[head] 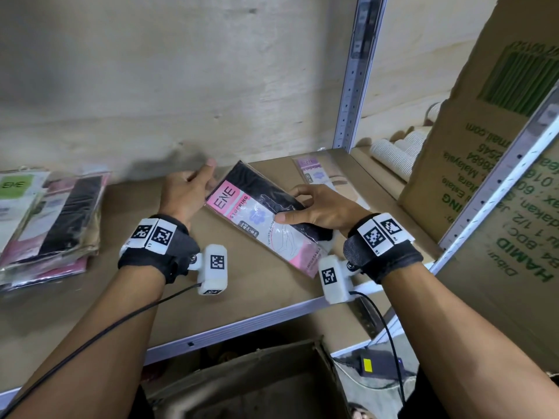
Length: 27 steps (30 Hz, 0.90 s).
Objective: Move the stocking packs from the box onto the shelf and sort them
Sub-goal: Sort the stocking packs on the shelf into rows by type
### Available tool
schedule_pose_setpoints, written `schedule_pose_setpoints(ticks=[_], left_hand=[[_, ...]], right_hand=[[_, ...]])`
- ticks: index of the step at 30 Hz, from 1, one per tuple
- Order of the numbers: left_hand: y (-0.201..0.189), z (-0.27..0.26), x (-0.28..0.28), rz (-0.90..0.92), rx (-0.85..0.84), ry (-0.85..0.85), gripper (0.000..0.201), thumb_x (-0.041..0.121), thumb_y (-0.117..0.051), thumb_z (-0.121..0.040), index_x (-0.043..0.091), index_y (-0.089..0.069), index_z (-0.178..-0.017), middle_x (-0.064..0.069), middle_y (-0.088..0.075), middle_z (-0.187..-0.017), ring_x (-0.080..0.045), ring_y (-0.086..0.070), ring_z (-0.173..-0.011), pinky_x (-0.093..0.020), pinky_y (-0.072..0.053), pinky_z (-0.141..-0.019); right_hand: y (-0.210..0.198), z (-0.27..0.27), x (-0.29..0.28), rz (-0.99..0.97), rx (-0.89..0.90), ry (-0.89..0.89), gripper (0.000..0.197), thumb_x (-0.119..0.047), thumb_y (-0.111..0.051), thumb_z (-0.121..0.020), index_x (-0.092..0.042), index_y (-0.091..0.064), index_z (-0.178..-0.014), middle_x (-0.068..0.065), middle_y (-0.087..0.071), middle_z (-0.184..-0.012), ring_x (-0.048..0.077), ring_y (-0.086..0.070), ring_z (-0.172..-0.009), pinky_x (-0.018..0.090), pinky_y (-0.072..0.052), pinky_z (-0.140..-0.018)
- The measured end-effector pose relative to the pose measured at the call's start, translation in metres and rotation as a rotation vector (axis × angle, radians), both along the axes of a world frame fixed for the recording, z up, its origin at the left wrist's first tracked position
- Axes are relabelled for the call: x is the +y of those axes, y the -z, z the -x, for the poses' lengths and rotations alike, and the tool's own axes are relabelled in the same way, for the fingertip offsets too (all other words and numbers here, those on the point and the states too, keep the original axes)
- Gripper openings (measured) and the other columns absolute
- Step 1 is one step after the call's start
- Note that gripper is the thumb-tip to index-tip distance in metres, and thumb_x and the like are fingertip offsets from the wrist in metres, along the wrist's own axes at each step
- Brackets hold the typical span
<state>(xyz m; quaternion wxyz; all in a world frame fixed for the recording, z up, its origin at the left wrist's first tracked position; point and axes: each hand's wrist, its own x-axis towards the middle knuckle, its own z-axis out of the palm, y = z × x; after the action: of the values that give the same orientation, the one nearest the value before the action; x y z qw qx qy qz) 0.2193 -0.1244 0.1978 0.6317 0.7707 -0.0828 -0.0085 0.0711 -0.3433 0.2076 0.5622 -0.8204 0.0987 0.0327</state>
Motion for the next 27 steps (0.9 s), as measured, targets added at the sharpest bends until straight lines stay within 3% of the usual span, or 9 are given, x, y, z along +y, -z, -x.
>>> schedule_pose_setpoints(ticks=[4, 8, 11, 13, 16, 19, 21, 23, 27], left_hand=[[-0.001, 0.000, 0.004, 0.155, 0.229, 0.126, 0.035, 0.052, -0.067, -0.089, 0.017, -0.066, -0.084, -0.003, -0.071, -0.078, -0.010, -0.061, -0.047, -0.021, -0.047, -0.049], [0.000, 0.001, 0.005, 0.225, 0.363, 0.191, 0.044, 0.047, -0.064, -0.093, 0.012, -0.058, -0.067, -0.001, -0.058, -0.042, -0.008, -0.044, -0.026, -0.012, -0.034, -0.031], [0.006, -0.003, 0.005, 0.242, 0.362, 0.190, 0.042, 0.050, -0.065, -0.091, 0.016, -0.064, -0.067, -0.001, -0.059, -0.048, -0.009, -0.042, -0.029, -0.014, -0.032, -0.033], [0.011, -0.006, 0.005, 0.297, 0.386, 0.183, 0.038, 0.056, -0.062, -0.091, 0.019, -0.070, -0.088, 0.002, -0.061, -0.057, -0.006, -0.044, -0.034, -0.016, -0.034, -0.035], [0.012, -0.009, 0.004, 0.375, 0.440, 0.153, 0.059, 0.069, -0.053, -0.088, 0.017, -0.066, -0.112, 0.002, -0.066, -0.071, -0.006, -0.052, -0.045, -0.017, -0.042, -0.042], [0.010, 0.000, 0.000, 0.268, 0.454, 0.258, 0.075, 0.079, -0.043, -0.086, 0.011, -0.068, -0.108, -0.003, -0.077, -0.078, -0.012, -0.068, -0.057, -0.021, -0.053, -0.052], [0.010, 0.012, -0.005, 0.152, 0.445, 0.351, 0.075, 0.080, -0.052, -0.079, 0.014, -0.068, -0.111, -0.006, -0.079, -0.092, -0.017, -0.076, -0.072, -0.025, -0.058, -0.059], [0.010, 0.024, -0.009, 0.026, 0.422, 0.457, 0.072, 0.074, -0.067, -0.070, 0.018, -0.065, -0.115, -0.009, -0.075, -0.107, -0.020, -0.077, -0.082, -0.026, -0.060, -0.066], [0.009, 0.040, -0.014, -0.139, 0.432, 0.671, 0.045, 0.024, -0.082, -0.079, 0.015, -0.064, -0.119, -0.009, -0.077, -0.107, -0.019, -0.075, -0.079, -0.024, -0.061, -0.069]], right_hand=[[-0.002, 0.002, -0.008, 0.032, 0.031, -0.016, 0.037, -0.026, -0.084, -0.077, -0.011, -0.067, -0.106, 0.005, -0.077, -0.087, 0.018, -0.072, -0.075, 0.028, -0.056, -0.071], [-0.002, 0.006, -0.010, -0.017, 0.022, -0.038, 0.023, -0.018, -0.078, -0.083, -0.018, -0.065, -0.102, 0.016, -0.075, -0.102, 0.027, -0.071, -0.086, 0.040, -0.055, -0.085], [0.000, 0.006, -0.012, -0.033, 0.008, -0.044, 0.021, -0.015, -0.077, -0.085, -0.020, -0.064, -0.101, 0.011, -0.075, -0.100, 0.022, -0.069, -0.086, 0.037, -0.053, -0.086], [0.001, 0.007, -0.014, -0.066, 0.012, -0.039, 0.023, -0.012, -0.075, -0.086, -0.016, -0.064, -0.106, 0.009, -0.074, -0.099, 0.021, -0.068, -0.085, 0.036, -0.053, -0.084], [0.003, 0.007, -0.013, -0.155, -0.002, 0.011, 0.030, -0.005, -0.069, -0.090, -0.006, -0.061, -0.118, 0.009, -0.072, -0.099, 0.023, -0.068, -0.087, 0.037, -0.054, -0.084], [0.002, 0.007, -0.009, -0.301, -0.038, 0.104, 0.031, 0.004, -0.060, -0.092, 0.000, -0.056, -0.123, 0.018, -0.069, -0.107, 0.031, -0.065, -0.093, 0.043, -0.051, -0.084], [0.002, 0.006, -0.006, -0.393, -0.043, 0.158, 0.032, 0.008, -0.057, -0.092, 0.000, -0.055, -0.124, 0.024, -0.066, -0.112, 0.034, -0.065, -0.093, 0.041, -0.054, -0.076], [0.004, 0.003, 0.000, -0.425, -0.053, 0.221, 0.034, 0.008, -0.058, -0.092, 0.002, -0.054, -0.126, 0.024, -0.065, -0.113, 0.033, -0.068, -0.091, 0.034, -0.057, -0.066], [0.014, -0.005, 0.005, -0.270, 0.004, 0.300, 0.039, 0.000, -0.066, -0.091, 0.005, -0.054, -0.127, 0.024, -0.063, -0.123, 0.038, -0.064, -0.110, 0.044, -0.055, -0.092]])
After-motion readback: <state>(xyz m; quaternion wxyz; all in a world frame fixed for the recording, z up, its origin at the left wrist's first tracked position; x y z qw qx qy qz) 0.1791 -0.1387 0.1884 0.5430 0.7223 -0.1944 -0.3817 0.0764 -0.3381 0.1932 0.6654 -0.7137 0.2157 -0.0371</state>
